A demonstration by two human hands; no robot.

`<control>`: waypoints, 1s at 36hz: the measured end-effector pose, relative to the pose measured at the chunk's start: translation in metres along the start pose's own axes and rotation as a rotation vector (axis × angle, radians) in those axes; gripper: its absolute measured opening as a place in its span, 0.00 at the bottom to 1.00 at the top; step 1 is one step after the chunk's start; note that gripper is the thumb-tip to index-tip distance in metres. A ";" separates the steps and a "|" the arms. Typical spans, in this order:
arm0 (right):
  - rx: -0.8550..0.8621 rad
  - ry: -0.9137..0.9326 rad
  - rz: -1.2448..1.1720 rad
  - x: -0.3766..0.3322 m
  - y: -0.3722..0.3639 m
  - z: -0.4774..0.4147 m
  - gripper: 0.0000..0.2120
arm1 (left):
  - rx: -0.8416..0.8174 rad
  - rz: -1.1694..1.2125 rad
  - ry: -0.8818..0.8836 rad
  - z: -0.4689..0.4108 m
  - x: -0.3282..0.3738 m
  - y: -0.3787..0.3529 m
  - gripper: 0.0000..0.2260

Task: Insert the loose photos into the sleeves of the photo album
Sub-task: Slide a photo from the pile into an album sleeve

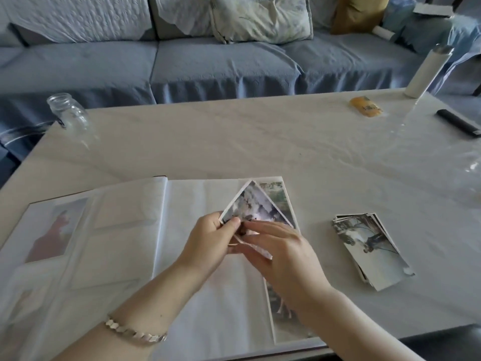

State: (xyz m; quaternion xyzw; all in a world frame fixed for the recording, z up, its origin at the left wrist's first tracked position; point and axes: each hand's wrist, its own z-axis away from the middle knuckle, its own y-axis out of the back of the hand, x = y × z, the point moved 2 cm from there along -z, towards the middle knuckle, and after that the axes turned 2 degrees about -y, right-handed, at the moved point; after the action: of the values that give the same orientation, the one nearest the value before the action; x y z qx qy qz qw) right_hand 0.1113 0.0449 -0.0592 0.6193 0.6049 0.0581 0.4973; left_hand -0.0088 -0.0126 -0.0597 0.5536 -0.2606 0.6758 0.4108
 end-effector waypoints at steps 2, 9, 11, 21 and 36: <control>0.046 -0.072 -0.041 -0.004 -0.005 -0.007 0.11 | -0.002 -0.160 -0.082 -0.004 0.000 0.019 0.08; -0.259 -0.320 -0.173 -0.015 -0.023 -0.041 0.20 | -0.165 -0.665 -0.209 -0.002 0.010 0.084 0.09; -0.272 -0.349 -0.243 -0.019 -0.033 -0.050 0.10 | -0.144 -0.629 -0.199 -0.001 0.011 0.101 0.07; 0.026 -0.703 -0.837 -0.050 -0.084 -0.080 0.09 | 0.378 0.055 0.075 0.006 -0.016 0.166 0.18; -0.609 -0.050 0.064 -0.070 -0.178 -0.058 0.42 | 0.926 -0.020 0.063 -0.029 -0.061 0.277 0.06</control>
State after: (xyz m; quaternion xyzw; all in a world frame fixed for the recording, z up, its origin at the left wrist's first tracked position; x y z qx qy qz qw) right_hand -0.0691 -0.0206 -0.1158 0.4617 0.5275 0.2371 0.6726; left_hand -0.2555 -0.1513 -0.0977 0.6604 0.0865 0.7336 0.1348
